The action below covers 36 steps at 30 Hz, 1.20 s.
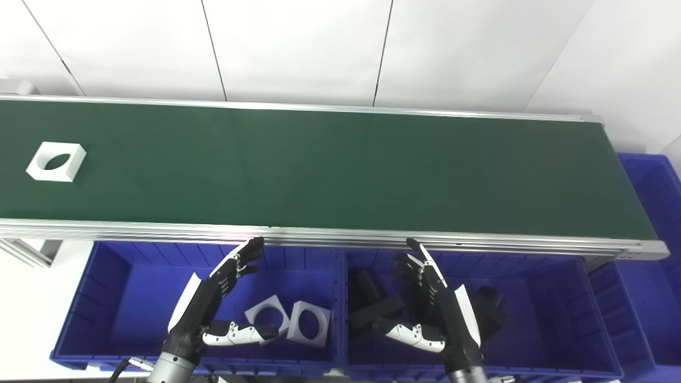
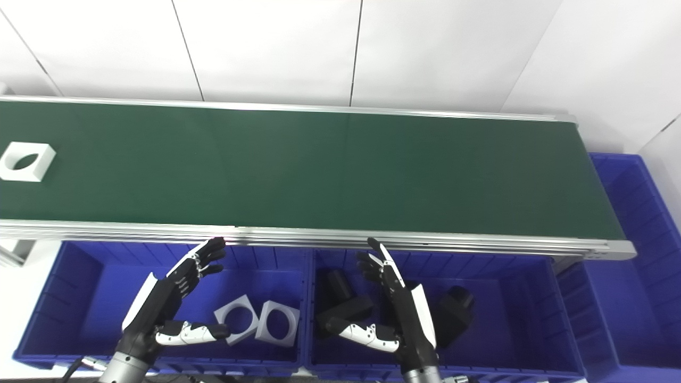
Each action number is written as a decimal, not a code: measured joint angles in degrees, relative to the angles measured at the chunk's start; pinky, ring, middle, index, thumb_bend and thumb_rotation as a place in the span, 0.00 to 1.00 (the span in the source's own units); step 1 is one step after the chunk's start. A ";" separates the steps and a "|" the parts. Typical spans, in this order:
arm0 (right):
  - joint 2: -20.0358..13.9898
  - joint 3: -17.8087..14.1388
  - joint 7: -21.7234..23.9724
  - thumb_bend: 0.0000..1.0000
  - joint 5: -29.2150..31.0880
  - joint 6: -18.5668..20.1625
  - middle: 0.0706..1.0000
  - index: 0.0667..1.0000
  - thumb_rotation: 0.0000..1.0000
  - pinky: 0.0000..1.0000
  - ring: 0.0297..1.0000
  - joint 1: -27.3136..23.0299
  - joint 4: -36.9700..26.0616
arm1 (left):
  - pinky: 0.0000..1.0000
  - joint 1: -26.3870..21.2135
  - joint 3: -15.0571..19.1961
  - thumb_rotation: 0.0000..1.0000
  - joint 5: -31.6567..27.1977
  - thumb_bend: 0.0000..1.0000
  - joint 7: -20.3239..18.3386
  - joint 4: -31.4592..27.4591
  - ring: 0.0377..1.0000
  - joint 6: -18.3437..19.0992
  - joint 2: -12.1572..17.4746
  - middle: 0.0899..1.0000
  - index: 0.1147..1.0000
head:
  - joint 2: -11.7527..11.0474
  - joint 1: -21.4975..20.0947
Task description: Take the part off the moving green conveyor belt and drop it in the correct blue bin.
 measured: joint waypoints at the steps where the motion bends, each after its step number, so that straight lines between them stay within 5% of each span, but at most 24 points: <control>1: 0.00 0.00 -0.01 0.88 -0.01 0.00 0.82 0.94 0.43 0.77 0.80 0.00 0.00 | 0.82 0.00 0.01 0.37 0.00 0.90 0.00 0.00 0.88 0.00 0.00 0.90 0.88 | -0.09 -0.09; 17: 0.44 0.57 -0.07 0.87 -0.63 0.00 0.82 0.94 0.41 0.78 0.81 -0.03 0.15 | 0.84 0.10 0.87 0.34 -1.46 0.89 -1.20 -0.40 0.88 0.00 0.34 0.90 0.88 | -0.53 3.52; 22: -0.47 0.94 -0.17 0.86 0.67 -0.10 0.83 0.95 0.41 0.79 0.81 0.03 0.67 | 0.84 1.14 1.24 0.35 -2.89 0.90 -3.02 -3.64 0.88 -0.02 0.19 0.88 0.86 | -2.98 14.74; 25: -2.16 1.48 -0.21 0.86 1.84 -0.12 0.84 0.95 0.41 0.79 0.82 0.03 1.04 | 0.83 1.24 1.36 0.31 -3.06 0.89 -3.49 -6.04 0.87 -0.01 0.05 0.88 0.87 | -3.51 16.26; 26: -2.69 1.48 -0.21 0.85 2.39 -0.14 0.84 0.96 0.42 0.80 0.82 0.02 1.19 | 0.83 1.11 1.46 0.31 -3.03 0.88 -3.51 -6.90 0.88 -0.02 0.05 0.88 0.87 | -5.08 20.52; 36: -6.58 3.21 -2.30 0.85 6.49 -0.20 0.84 0.96 0.41 0.77 0.81 -0.80 4.43 | 0.80 -4.43 4.20 0.30 0.14 0.87 -3.36 -11.94 0.87 -0.03 0.51 0.89 0.86 | -9.22 26.71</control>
